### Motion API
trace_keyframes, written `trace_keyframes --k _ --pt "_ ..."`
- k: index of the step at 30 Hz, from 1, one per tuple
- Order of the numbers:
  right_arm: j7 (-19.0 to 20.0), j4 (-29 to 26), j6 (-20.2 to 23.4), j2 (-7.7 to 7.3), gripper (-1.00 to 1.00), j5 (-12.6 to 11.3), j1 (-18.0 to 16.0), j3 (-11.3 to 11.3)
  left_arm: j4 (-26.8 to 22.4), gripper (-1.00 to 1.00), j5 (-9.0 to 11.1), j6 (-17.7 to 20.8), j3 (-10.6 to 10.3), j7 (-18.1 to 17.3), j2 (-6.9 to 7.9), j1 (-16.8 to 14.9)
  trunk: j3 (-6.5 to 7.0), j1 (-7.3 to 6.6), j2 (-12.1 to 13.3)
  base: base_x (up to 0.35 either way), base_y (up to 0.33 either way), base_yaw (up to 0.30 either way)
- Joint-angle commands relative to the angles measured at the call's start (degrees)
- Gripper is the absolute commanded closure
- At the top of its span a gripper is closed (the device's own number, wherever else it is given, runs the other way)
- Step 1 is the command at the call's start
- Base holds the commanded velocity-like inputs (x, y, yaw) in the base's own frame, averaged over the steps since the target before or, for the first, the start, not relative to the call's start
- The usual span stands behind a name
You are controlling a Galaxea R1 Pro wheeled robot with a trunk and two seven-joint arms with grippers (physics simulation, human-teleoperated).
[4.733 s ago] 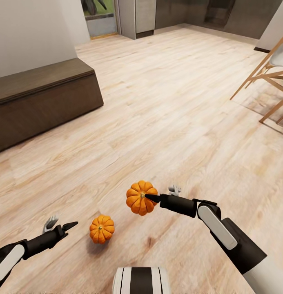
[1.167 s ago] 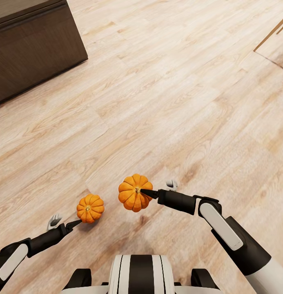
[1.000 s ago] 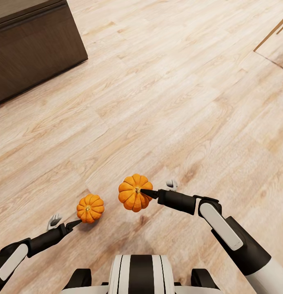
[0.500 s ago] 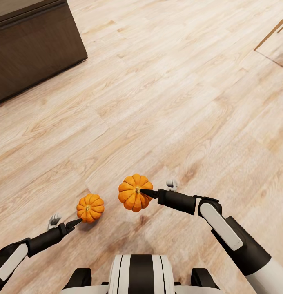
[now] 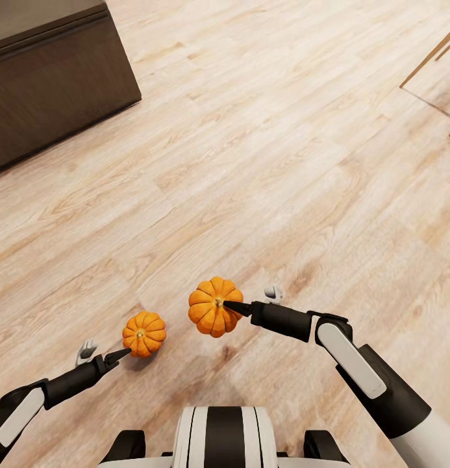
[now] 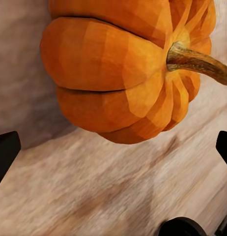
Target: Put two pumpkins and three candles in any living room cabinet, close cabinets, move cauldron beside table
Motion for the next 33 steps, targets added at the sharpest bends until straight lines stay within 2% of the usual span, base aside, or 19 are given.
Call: trace_keyframes --k 1,33 --pt "0.2 0.0 0.1 -0.04 1.0 0.0 0.0 0.0 0.0 -1.0 0.6 0.4 -0.2 0.0 0.07 0.0 -0.02 0.0 0.0 0.0 0.0 0.0" --pt "0.2 -0.1 0.1 -0.04 1.0 0.0 0.0 0.0 0.8 -1.0 1.2 0.5 0.4 0.0 0.27 0.0 -0.02 0.0 0.0 0.027 -0.024 0.0"
